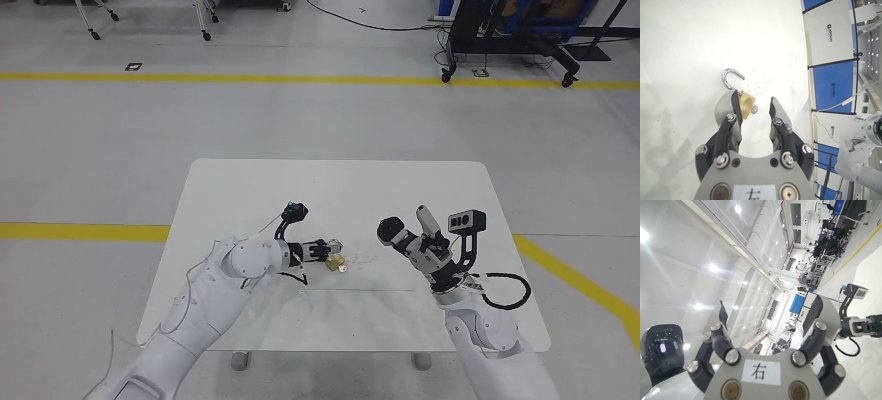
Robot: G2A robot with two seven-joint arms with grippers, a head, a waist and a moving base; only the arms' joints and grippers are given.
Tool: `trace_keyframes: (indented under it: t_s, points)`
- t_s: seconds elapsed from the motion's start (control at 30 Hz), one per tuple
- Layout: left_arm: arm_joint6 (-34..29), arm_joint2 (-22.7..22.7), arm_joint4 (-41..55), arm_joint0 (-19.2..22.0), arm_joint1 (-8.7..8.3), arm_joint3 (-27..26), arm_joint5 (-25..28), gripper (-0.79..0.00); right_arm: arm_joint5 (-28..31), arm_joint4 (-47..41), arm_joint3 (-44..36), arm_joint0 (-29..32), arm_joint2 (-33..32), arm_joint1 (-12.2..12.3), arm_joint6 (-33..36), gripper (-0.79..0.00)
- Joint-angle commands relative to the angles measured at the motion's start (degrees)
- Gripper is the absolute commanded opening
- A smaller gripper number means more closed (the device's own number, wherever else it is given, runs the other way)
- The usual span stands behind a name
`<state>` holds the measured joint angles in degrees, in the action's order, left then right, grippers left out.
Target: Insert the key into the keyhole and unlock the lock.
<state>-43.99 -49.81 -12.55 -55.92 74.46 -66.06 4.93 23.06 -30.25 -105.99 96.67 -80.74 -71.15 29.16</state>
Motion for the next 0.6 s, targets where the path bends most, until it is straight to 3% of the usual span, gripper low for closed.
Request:
trace_keyframes:
  t_s: [0.0,0.27,0.3,0.37,0.57]
  points:
    - [0.0,-0.1,-0.1,0.0,0.0,0.0,0.0,-0.428,0.0,0.0,0.0,0.0,0.0,0.0,0.0,0.0]
    - [3.7,-3.4,1.4,-1.3,-0.65,-2.2,4.8,-0.406,0.0,0.0,0.0,0.0,0.0,0.0,0.0,0.0]
    - [4.4,-4.2,1.9,-1.6,-0.81,-2.8,6.1,-0.379,0.0,0.0,0.0,0.0,0.0,0.0,0.0,0.0]
    - [6.1,-5.7,1.8,-2.5,-1.2,-3.9,8.4,-0.24,0.0,0.0,0.0,0.0,0.0,0.0,0.0,0.0]
    - [15.0,-11.4,-3.9,-6.6,-2.83,-10.1,15.0,-0.32,0.0,0.0,0.0,0.0,0.0,0.0,0.0,0.0]
